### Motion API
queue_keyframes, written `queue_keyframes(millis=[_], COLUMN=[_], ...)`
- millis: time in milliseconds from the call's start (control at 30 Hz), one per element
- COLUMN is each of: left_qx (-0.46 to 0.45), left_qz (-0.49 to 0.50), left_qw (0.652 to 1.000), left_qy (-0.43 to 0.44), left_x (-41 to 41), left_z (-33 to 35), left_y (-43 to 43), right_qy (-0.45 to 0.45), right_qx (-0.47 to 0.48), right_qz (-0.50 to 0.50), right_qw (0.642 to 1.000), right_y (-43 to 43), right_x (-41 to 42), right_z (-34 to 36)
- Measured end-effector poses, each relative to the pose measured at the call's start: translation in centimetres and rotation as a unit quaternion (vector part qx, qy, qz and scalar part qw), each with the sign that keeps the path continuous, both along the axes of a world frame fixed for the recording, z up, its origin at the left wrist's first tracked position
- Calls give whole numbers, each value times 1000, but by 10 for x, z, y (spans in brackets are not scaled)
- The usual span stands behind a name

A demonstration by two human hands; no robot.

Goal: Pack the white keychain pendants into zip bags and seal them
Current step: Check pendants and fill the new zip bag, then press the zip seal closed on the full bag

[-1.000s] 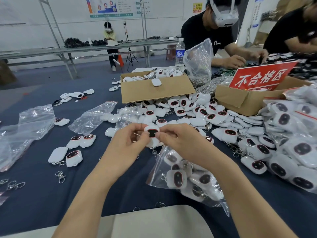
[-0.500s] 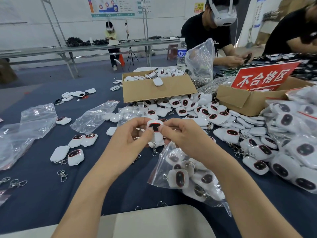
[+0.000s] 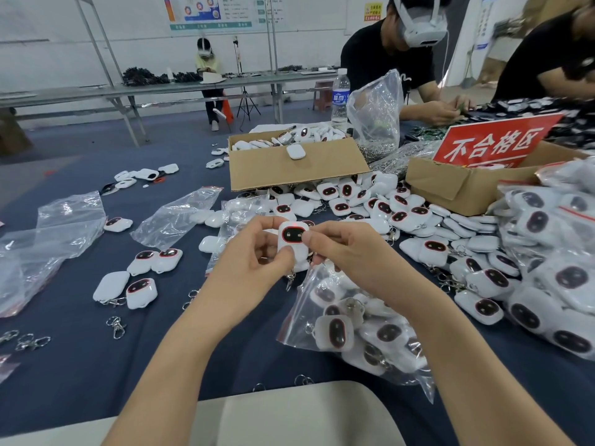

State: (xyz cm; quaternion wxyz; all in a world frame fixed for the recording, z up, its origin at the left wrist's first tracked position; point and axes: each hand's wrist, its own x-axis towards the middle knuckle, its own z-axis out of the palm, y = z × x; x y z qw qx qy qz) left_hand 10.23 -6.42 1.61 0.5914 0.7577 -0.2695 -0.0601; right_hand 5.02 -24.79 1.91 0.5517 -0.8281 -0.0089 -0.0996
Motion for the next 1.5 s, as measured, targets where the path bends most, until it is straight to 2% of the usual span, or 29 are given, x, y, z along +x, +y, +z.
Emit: queue_keyframes(millis=[133, 233, 333, 533, 767, 867, 933, 967, 1100, 1233, 1367, 1500], left_qx=[93, 172, 181, 115, 26, 30, 0, -4, -16, -107, -159, -127], left_qz=[-4, -27, -38, -96, -66, 5, 81, 95, 66, 121, 118, 106], left_qw=[995, 981, 973, 970, 968, 996, 996, 994, 998, 986, 978, 984], left_qy=[37, 89, 141, 190, 242, 78, -28, -47, -7, 29, 70, 72], left_x=[7, 8, 6, -7, -27, -40, -49, -54, -75, -92, -113, -134], left_z=[-3, -9, -13, -11, 2, 9, 15, 18, 25, 50, 69, 75], left_y=[10, 17, 13, -5, -26, -24, -15, -9, 1, 1, 8, 22], right_qy=[35, 115, 158, 186, 166, 129, 76, 41, -62, -148, -151, -123], right_qx=[-84, -167, -201, -192, -138, -90, -47, -20, 120, 158, 202, 242], right_qz=[-33, -53, -44, -10, -6, -13, -20, -28, -65, -78, -94, -121], right_qw=[995, 978, 966, 963, 976, 987, 996, 999, 989, 973, 963, 955], right_y=[-17, -27, -30, -31, -38, -37, -34, -32, -19, 0, 14, 28], right_x=[-4, -8, -8, -7, -15, -25, -34, -39, -63, -94, -124, -151], right_z=[-1, -4, -7, -8, -2, 6, 14, 19, 40, 55, 60, 53])
